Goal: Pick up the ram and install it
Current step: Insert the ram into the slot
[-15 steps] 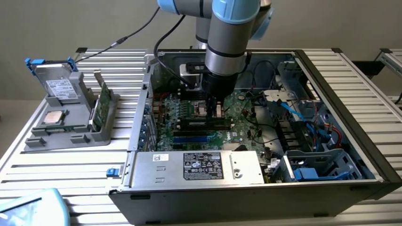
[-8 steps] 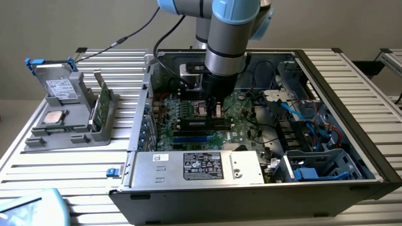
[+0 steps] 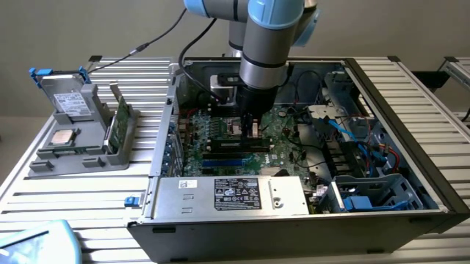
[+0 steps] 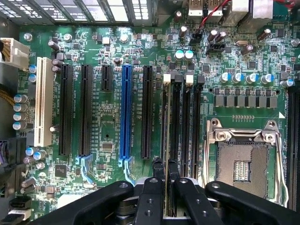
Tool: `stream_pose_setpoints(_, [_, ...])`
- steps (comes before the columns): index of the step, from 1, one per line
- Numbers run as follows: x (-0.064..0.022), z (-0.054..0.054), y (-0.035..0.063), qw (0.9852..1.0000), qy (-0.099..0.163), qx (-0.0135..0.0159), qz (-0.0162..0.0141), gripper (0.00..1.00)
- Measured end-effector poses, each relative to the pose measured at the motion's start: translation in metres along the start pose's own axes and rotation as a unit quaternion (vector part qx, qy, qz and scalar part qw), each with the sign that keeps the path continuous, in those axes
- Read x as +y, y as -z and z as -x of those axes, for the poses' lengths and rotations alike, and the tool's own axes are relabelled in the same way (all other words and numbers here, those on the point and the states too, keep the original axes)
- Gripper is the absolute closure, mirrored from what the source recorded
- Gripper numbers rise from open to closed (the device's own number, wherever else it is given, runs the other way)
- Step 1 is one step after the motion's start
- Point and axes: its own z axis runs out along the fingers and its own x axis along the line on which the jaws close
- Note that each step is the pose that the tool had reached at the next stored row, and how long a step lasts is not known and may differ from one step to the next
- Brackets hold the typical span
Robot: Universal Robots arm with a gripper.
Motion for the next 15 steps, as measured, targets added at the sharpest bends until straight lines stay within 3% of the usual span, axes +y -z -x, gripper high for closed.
stream_pose_setpoints(15, [0.0002,0.0001,-0.0011,0.9998,-0.021,-0.002,0.0006,0.85])
